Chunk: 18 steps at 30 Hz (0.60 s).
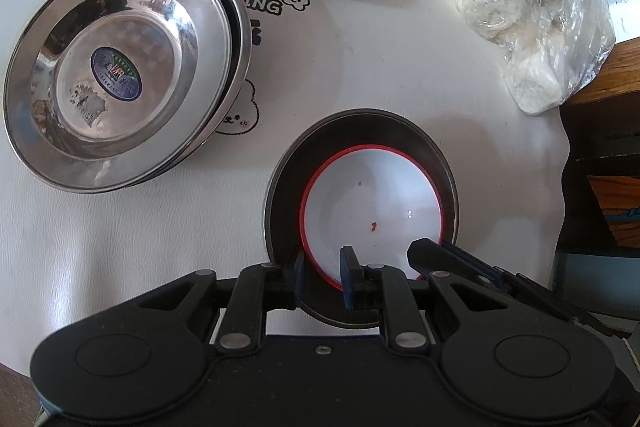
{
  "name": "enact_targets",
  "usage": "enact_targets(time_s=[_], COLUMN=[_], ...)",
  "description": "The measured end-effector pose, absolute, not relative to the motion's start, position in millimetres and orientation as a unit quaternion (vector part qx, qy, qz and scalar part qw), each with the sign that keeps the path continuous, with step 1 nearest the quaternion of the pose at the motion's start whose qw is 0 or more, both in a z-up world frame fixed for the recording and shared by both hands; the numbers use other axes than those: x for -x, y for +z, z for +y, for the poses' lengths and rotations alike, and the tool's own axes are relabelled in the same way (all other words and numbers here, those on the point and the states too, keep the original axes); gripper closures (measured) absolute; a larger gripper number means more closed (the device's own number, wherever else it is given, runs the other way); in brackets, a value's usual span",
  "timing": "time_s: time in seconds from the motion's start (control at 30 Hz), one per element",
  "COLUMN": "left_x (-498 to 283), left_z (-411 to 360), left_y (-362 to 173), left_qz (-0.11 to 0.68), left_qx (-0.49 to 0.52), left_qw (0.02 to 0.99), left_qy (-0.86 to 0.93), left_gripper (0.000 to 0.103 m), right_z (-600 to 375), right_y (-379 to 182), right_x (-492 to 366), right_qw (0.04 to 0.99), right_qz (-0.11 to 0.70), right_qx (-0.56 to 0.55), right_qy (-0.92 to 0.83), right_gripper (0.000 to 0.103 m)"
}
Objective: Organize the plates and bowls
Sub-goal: 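Open both grippers and withdraw from the white bowl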
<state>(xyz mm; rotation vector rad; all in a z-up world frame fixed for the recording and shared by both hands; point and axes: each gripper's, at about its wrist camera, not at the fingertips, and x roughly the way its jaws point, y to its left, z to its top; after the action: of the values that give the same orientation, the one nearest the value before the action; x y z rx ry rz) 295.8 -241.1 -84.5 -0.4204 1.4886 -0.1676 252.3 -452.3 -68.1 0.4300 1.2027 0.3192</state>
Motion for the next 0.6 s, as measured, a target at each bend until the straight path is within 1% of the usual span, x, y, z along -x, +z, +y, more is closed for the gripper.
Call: enact_targets(time_s=[0.17, 0.37, 0.57, 0.6], left_x=[-295.2, -295.0, -296.1, -295.8], left_z=[-238.2, -235.3, -229.4, -228.8], left_y=[-82.4, -74.0, -57.2, -54.4], left_qz=[0.670, 0.664, 0.645, 0.642], left_qx=[0.188, 0.186, 0.181, 0.176], left_qw=[0.713, 0.720, 0.738, 0.742], left_qy=[-0.078, -0.079, -0.079, -0.077], left_gripper=[0.083, 0.076, 0.063, 0.056], right_z=[-452.8, -454.7, -456.7, -457.5], right_y=[-67.1, -66.0, -59.8, -58.6], right_x=[-252.0, -251.3, -250.2, -250.3], right_qw=[0.794, 0.796, 0.804, 0.806], right_qz=[0.557, 0.553, 0.545, 0.544], right_qx=[-0.195, -0.194, -0.187, -0.186], right_qy=[0.149, 0.148, 0.145, 0.144], right_gripper=[0.083, 0.082, 0.078, 0.078])
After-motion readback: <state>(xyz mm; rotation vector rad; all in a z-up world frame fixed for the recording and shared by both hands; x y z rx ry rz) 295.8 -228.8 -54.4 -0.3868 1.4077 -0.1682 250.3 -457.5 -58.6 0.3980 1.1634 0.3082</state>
